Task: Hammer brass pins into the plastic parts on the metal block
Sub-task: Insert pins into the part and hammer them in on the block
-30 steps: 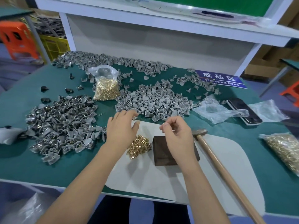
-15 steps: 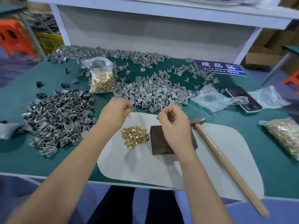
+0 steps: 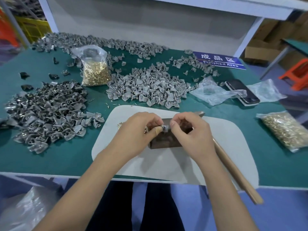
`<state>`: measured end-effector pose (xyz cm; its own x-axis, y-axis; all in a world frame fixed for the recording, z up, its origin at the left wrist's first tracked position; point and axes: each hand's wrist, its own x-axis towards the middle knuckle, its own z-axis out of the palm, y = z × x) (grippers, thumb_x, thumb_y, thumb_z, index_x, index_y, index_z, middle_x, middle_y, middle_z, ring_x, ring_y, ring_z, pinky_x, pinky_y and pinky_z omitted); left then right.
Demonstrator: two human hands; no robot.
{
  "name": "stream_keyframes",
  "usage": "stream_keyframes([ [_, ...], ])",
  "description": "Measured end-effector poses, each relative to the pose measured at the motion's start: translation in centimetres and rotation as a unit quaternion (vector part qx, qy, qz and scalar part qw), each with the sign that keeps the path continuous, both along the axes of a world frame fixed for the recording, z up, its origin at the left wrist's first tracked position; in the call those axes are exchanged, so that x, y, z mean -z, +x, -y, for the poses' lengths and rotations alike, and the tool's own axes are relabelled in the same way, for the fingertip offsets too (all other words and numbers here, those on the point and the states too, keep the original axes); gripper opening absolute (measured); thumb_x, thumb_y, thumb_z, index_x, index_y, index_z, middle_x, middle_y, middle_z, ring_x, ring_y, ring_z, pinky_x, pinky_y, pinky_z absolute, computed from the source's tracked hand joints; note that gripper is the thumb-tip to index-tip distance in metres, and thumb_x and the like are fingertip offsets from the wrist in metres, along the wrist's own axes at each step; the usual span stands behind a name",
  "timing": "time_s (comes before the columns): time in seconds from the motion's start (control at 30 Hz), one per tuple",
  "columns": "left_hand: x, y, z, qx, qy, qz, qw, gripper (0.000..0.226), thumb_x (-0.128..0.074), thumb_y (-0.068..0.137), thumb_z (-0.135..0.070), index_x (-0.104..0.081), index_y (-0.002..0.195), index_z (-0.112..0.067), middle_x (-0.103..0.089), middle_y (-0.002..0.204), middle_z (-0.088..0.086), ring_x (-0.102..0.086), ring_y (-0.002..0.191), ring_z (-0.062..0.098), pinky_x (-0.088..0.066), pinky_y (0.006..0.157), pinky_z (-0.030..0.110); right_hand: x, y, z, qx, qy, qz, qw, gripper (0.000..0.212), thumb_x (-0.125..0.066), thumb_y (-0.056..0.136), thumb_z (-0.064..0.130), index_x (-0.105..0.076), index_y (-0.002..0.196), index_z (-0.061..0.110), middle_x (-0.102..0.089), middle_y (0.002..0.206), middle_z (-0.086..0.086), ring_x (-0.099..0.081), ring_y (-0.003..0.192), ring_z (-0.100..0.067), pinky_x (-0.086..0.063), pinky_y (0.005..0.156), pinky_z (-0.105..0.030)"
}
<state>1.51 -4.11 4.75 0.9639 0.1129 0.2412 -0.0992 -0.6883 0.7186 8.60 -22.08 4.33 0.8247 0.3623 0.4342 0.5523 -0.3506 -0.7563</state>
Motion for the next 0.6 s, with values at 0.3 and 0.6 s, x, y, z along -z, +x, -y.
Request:
stream_keyframes([
  [0.3, 0.3, -0.1, 0.6, -0.037, 0.080, 0.001, 0.996, 0.007, -0.070, 0.091, -0.036, -0.072, 0.098, -0.034, -0.059, 0.094, -0.013, -0.047, 0.101, 0.009, -0.044, 0.080, 0.033, 0.3, -0.2, 0.6, -0.028, -0.094, 0.038, 0.994, 0.006, -0.070, 0.082, 0.031, -0.067, 0.076, 0.031, -0.055, 0.068, 0.008, -0.054, 0.077, -0.013, -0.045, 0.079, -0.051],
  [0.6, 0.2, -0.2, 0.7, -0.061, 0.095, -0.010, 0.994, 0.009, -0.068, 0.091, -0.038, -0.071, 0.099, -0.037, -0.058, 0.094, -0.013, -0.045, 0.099, 0.007, -0.044, 0.074, 0.034, -1.7, 0.1, -0.9, -0.065, -0.219, 0.093, 0.969, 0.005, -0.071, 0.078, 0.019, -0.068, 0.078, 0.022, -0.051, 0.069, 0.009, -0.051, 0.074, -0.020, -0.047, 0.072, -0.047],
])
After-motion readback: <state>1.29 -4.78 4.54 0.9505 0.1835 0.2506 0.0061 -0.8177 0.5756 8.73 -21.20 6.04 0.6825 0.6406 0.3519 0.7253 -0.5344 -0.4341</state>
